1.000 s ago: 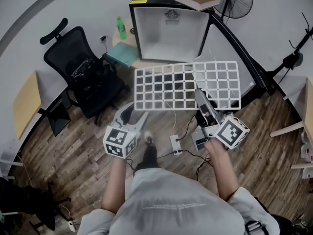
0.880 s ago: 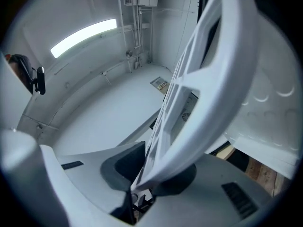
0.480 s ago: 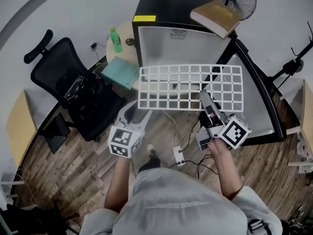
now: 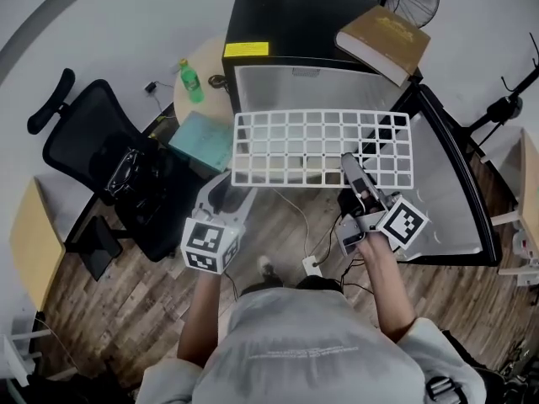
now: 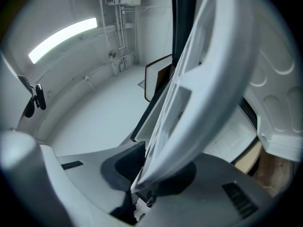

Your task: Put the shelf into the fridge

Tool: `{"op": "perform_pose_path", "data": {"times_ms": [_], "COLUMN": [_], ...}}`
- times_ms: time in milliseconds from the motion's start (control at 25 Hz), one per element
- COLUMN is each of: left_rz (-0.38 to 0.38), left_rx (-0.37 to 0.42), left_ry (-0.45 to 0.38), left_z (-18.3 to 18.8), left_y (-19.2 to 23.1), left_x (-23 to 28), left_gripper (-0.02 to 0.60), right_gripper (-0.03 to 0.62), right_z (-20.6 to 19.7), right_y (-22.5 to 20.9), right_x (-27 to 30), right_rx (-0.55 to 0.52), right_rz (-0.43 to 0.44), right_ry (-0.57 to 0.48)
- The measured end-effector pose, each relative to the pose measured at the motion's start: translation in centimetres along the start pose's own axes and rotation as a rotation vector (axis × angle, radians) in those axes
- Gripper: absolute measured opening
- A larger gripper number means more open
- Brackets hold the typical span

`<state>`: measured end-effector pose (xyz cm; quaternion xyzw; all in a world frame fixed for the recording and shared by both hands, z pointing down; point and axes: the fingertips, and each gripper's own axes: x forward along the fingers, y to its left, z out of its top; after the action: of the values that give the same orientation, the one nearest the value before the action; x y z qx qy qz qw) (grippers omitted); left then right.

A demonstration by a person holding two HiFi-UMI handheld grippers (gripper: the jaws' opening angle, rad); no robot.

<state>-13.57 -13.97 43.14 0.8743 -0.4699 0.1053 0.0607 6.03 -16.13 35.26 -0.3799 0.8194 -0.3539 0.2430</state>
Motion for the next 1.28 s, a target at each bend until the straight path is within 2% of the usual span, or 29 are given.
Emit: {"op": "perform_pose_path", "data": {"times_ms": [440,680,920,1280], "left_rz": [0.033,0.051,0.07,0.073], "left_rx": [-0.012,-0.004,-0.005,-0.02], "left_ry": [0.043,0.046,0.07,0.093], "left_z": [0.5,1.2,1.2,0.5], "left_y": [1.3,1.4,2.1,2.6], "left_x": [2.8,3.8,4.7,5.9], "left_gripper": [0.207,0.204,0.203,0.201], "right_gripper": [0.058,0.058,0.058,0.058], "right_z": [0.4,1.1,1.1,1.3], "right_y": [-4.4,-5.7,-6.9,-8.3], "right_x": [1.7,2.3,3.2,4.0], "right_rx": [0.132,0.178,0.21,0.201], "right_rz": [-0.025,-0.004,0.0,-0.018], "right_ry": [0.002,-0.001,0.005,0.017]}}
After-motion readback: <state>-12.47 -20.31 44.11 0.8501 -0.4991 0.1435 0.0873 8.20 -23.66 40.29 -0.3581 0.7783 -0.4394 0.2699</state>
